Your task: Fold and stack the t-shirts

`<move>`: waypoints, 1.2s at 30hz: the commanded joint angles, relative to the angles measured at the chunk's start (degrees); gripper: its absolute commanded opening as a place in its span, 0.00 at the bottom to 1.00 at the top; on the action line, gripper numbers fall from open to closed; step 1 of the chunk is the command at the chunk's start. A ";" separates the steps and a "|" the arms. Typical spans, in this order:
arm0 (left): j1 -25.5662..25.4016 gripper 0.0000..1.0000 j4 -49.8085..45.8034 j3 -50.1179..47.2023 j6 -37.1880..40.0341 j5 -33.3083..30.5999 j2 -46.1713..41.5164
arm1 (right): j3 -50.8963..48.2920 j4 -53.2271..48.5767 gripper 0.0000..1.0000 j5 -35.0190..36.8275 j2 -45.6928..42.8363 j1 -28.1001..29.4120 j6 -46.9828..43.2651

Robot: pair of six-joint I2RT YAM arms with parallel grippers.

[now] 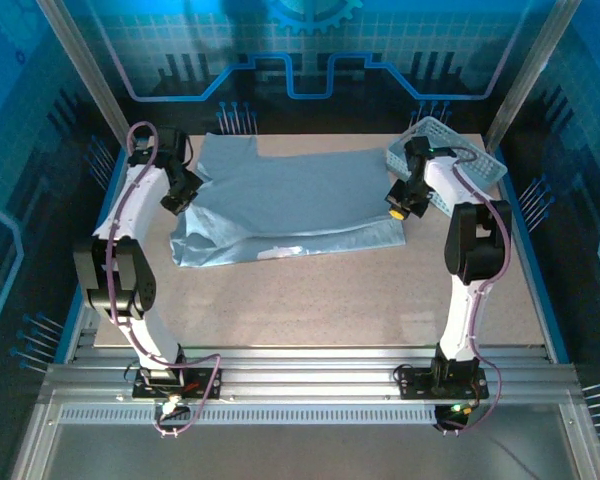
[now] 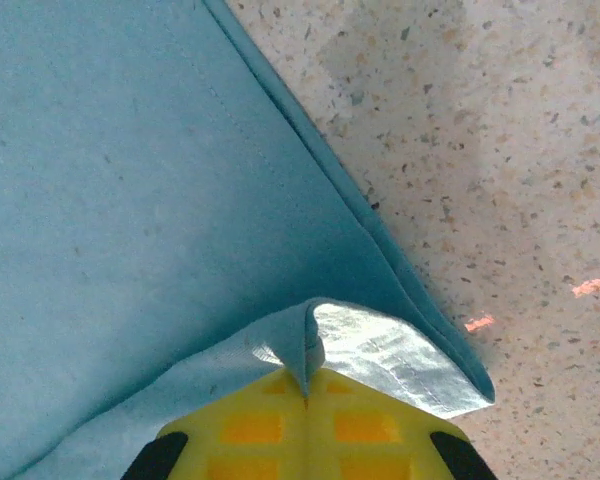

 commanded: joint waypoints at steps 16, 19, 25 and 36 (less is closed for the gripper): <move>2.46 0.00 0.69 7.28 2.54 -0.88 4.75 | 9.05 -4.08 0.00 3.20 5.74 1.34 0.90; 2.55 0.00 -0.05 9.02 3.24 -1.44 6.26 | 10.41 -4.46 0.00 2.85 7.03 1.43 0.98; 2.80 0.00 1.34 11.26 4.78 -0.58 9.80 | 12.91 -4.51 0.00 1.71 9.59 1.41 0.93; 6.47 0.66 -1.91 8.21 7.25 0.48 6.01 | 6.96 0.72 0.54 -0.27 0.30 1.34 -2.44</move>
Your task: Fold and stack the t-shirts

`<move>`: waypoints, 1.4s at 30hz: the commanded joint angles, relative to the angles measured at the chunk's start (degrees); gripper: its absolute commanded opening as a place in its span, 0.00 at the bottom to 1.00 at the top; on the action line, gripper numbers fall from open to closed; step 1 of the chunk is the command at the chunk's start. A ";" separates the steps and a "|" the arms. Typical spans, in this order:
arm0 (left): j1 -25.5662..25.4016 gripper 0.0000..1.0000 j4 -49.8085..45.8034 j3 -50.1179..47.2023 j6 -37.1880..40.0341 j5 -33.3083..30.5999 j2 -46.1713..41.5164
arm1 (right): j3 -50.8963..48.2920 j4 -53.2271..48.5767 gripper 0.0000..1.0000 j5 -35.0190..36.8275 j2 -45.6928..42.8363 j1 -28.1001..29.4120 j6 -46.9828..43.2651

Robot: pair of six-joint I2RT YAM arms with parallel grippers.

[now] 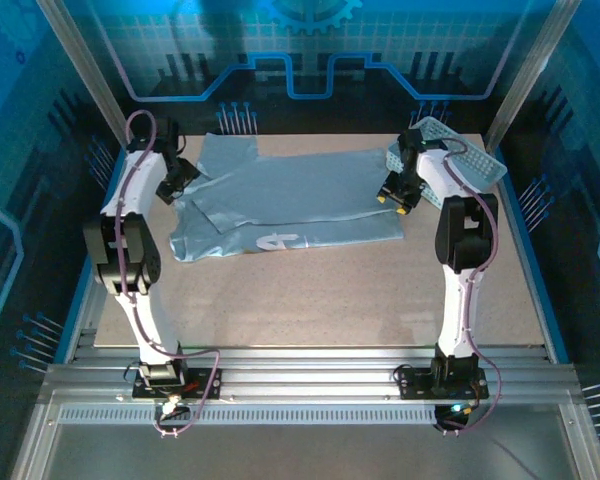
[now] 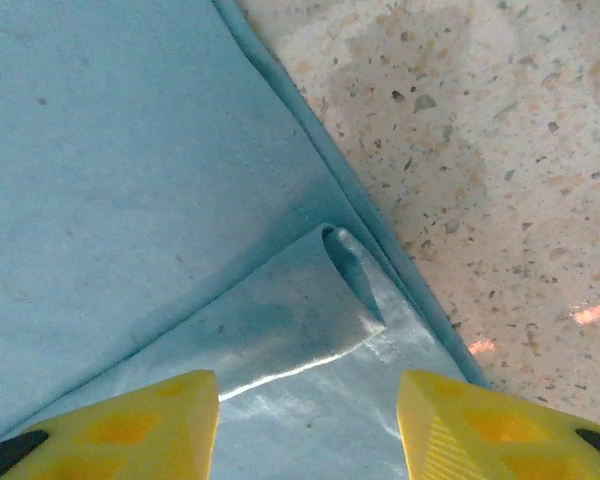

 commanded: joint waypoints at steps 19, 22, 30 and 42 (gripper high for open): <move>13.01 0.49 7.06 -37.43 -10.69 17.82 -12.65 | -35.03 14.31 0.57 -8.46 -18.94 0.43 -6.82; 12.92 0.46 9.01 -38.32 -11.46 19.18 -11.25 | -34.79 14.32 0.57 -7.35 -18.10 -0.03 -7.47; 12.06 0.26 11.54 -37.58 -14.38 17.19 -7.94 | -32.43 14.32 0.56 -5.59 -15.42 -0.88 -7.31; 14.22 0.00 9.74 -34.80 -14.15 13.38 -6.95 | -27.89 15.04 0.39 -1.72 -9.92 -0.65 -7.05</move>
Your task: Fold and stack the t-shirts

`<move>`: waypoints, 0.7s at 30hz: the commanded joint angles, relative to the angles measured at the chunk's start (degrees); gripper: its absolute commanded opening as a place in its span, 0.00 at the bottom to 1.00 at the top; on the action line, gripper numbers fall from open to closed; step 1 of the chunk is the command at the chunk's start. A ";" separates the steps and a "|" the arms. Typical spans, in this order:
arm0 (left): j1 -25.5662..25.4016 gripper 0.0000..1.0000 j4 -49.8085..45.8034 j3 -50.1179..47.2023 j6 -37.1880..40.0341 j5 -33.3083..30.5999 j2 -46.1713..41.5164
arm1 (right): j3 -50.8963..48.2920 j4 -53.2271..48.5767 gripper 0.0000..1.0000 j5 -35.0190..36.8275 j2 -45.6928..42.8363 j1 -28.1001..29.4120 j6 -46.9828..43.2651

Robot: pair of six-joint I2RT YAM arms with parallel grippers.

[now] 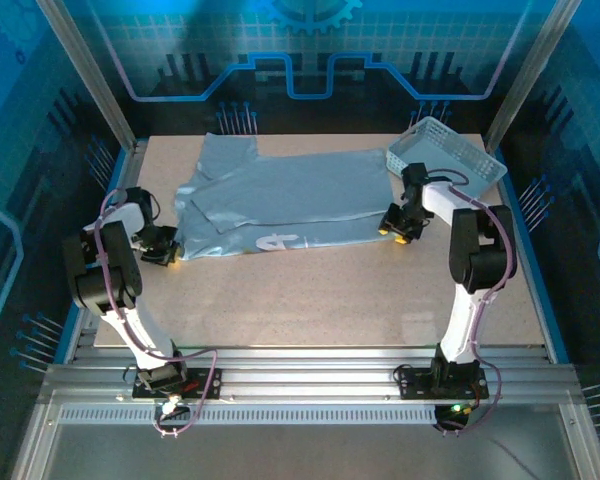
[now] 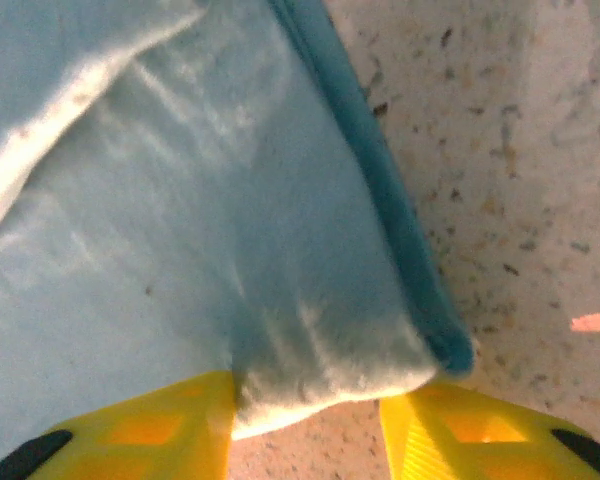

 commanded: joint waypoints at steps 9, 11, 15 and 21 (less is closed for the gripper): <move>2.16 0.00 -5.43 3.27 1.47 -1.57 -1.46 | 0.02 -3.83 0.00 8.79 -0.51 0.51 1.66; 2.11 0.00 -6.65 2.83 1.43 -1.28 -2.65 | -2.10 -4.47 0.00 9.90 -2.91 1.05 2.27; 2.12 0.00 -8.55 -1.01 -0.37 -1.78 -7.56 | -8.60 -6.02 0.00 11.23 -8.60 1.85 4.44; 2.04 0.00 -9.46 -10.54 -4.77 -3.42 -16.28 | -18.41 -8.48 0.00 12.95 -17.35 3.08 6.45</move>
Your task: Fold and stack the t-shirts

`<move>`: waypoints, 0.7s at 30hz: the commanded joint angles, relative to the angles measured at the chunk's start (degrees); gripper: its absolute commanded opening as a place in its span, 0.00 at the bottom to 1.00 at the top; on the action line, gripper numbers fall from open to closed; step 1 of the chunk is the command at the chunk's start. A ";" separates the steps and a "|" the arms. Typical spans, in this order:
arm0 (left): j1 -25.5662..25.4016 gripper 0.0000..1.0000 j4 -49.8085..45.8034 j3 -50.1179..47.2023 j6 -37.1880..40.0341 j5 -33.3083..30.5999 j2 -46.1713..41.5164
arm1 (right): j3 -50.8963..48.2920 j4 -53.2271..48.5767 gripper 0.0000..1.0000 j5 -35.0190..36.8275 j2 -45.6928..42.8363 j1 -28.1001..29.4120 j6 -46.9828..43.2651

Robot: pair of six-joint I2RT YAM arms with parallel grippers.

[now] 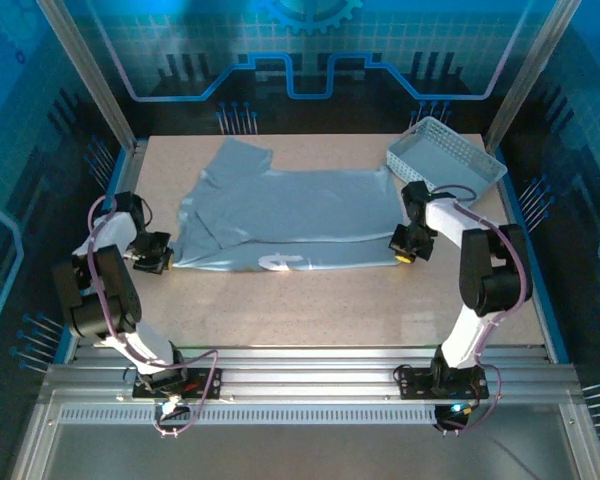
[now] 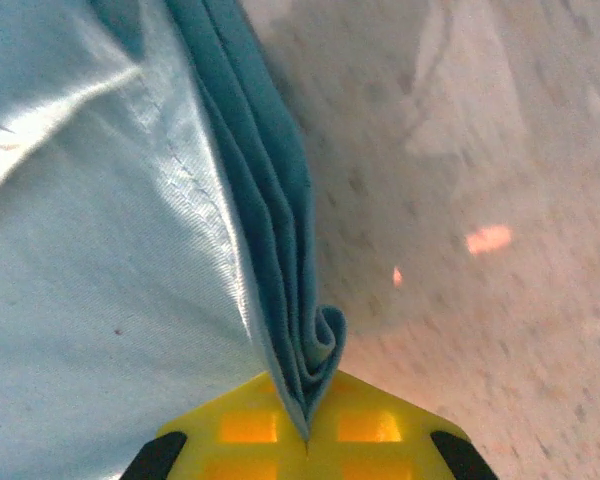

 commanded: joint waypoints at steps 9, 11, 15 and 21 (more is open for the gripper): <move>0.11 0.15 0.02 -9.40 -2.48 -0.18 -4.24 | -11.17 -2.31 0.20 1.16 -7.83 1.63 3.56; -1.62 0.28 -1.20 -7.07 -1.06 -2.58 -5.84 | -10.53 -2.98 0.32 1.41 -9.81 1.82 3.32; -7.52 0.44 -6.80 0.57 1.39 -10.00 -9.25 | -7.62 -6.15 0.46 3.02 -14.12 2.02 2.03; -16.93 0.43 -2.55 0.58 -5.39 -0.40 -8.63 | -7.11 -2.99 0.49 -0.79 -18.87 1.94 -0.92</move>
